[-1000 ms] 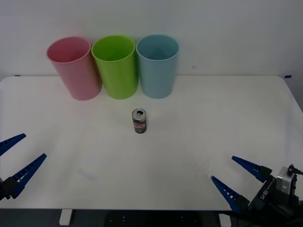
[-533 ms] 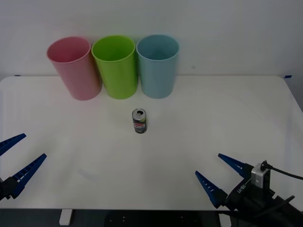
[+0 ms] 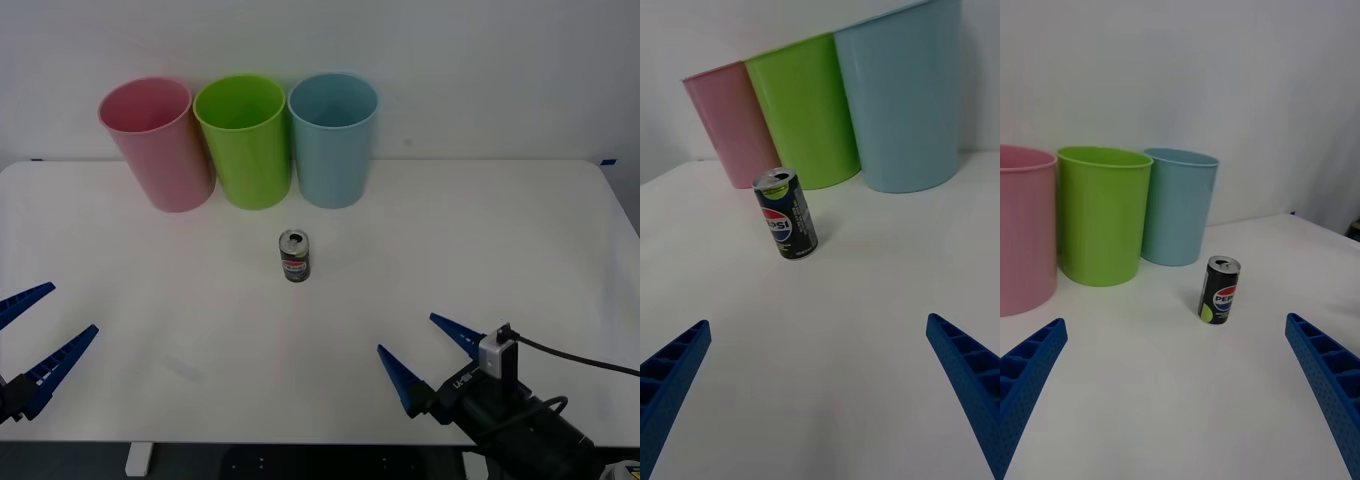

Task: Grasp the object on the table and drop it into the matching bin: aluminum can to the light blue bin, PET bottle to the pink bin.

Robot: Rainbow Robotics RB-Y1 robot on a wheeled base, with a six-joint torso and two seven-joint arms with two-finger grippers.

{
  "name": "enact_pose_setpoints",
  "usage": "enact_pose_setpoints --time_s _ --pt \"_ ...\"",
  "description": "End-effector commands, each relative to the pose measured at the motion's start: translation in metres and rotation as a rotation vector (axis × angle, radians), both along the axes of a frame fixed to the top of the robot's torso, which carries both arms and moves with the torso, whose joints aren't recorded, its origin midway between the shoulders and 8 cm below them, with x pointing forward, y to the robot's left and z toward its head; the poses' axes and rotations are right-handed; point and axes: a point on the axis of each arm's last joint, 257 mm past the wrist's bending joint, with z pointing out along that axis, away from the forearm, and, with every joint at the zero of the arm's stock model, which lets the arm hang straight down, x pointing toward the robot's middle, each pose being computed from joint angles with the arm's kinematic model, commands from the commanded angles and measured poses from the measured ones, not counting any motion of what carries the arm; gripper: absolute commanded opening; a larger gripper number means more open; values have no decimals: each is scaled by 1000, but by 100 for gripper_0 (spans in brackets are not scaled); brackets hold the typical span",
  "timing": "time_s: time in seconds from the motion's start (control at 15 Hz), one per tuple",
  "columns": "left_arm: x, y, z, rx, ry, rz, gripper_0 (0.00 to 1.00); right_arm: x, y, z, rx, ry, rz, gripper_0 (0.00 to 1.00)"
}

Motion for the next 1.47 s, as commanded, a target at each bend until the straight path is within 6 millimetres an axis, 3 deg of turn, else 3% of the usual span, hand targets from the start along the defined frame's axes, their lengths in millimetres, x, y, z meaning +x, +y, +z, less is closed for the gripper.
enact_pose_setpoints --time_s 0.07,0.73,1.47 --pt "0 0 0 0 0 0 100 12 17 4 2 -7 -20 100" --pt "0 0 0 0 0 0 100 42 57 14 -37 -35 -91 100" --pt "0 0 0 0 0 0 100 92 105 -10 -80 -21 -72 100"
